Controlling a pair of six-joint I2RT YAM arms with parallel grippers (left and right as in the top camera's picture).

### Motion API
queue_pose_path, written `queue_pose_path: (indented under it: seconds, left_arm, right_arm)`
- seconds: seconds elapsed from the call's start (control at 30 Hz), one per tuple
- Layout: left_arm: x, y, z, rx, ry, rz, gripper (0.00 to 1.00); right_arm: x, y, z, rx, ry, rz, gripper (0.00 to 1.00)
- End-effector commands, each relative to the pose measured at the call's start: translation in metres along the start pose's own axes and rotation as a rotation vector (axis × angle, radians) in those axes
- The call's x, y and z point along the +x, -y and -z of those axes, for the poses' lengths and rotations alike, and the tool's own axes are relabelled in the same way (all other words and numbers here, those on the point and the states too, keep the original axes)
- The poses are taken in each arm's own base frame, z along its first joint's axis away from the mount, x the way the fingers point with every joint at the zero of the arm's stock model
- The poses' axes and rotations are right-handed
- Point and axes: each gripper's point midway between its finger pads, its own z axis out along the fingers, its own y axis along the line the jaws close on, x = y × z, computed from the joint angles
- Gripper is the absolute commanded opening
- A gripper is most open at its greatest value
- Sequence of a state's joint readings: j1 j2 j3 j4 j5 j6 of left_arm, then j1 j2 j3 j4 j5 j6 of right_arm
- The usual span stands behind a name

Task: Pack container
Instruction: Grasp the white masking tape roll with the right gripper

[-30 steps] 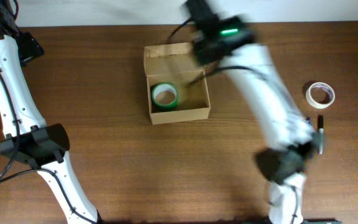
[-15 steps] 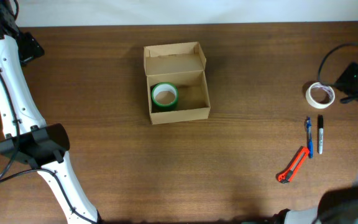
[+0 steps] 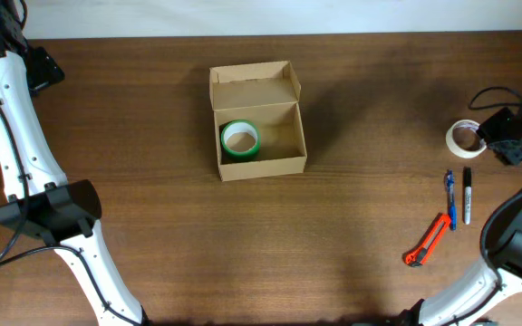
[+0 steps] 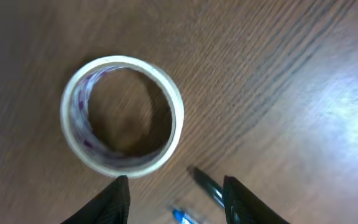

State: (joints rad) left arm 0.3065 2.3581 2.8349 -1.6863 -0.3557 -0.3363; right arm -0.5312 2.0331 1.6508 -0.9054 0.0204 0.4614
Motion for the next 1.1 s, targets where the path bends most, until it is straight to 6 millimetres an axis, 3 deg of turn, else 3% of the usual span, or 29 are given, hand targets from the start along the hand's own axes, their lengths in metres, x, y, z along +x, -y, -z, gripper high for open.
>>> queue_pose_path:
  seconds: [0.0,0.6,0.67,0.7,0.73,0.93,1.07]
  left_arm:
    - [-0.002,-0.007,0.012,0.006,0.022,0.025,1.0]
    - [-0.002,-0.007,0.012,0.006,0.022,0.025,1.0]
    - [-0.002,-0.007,0.012,0.006,0.022,0.025,1.0]
    - [-0.002,-0.007,0.012,0.006,0.022,0.025,1.0]
    - [-0.002,-0.007,0.012,0.006,0.022,0.025,1.0]
    - [-0.002,-0.007,0.012,0.006,0.022,0.025,1.0]
    - [-0.002,-0.007,0.012,0.006,0.022,0.025,1.0]
  right_arm:
    - [0.004,-0.001,-0.024,-0.016,-0.043,-0.061,0.49]
    - [0.021,0.01,-0.075,0.059,-0.12,-0.109,0.49]
    - [0.022,0.01,-0.078,0.061,-0.122,-0.109,0.34]
    - [0.021,0.01,-0.078,0.06,-0.122,-0.109,0.13]
    - [0.021,0.01,-0.077,0.06,-0.122,-0.109,0.05]
    - [0.022,0.008,-0.062,0.065,-0.151,-0.048,0.04]
    - [0.002,-0.015,-0.018,0.025,-0.096,0.12,0.04]
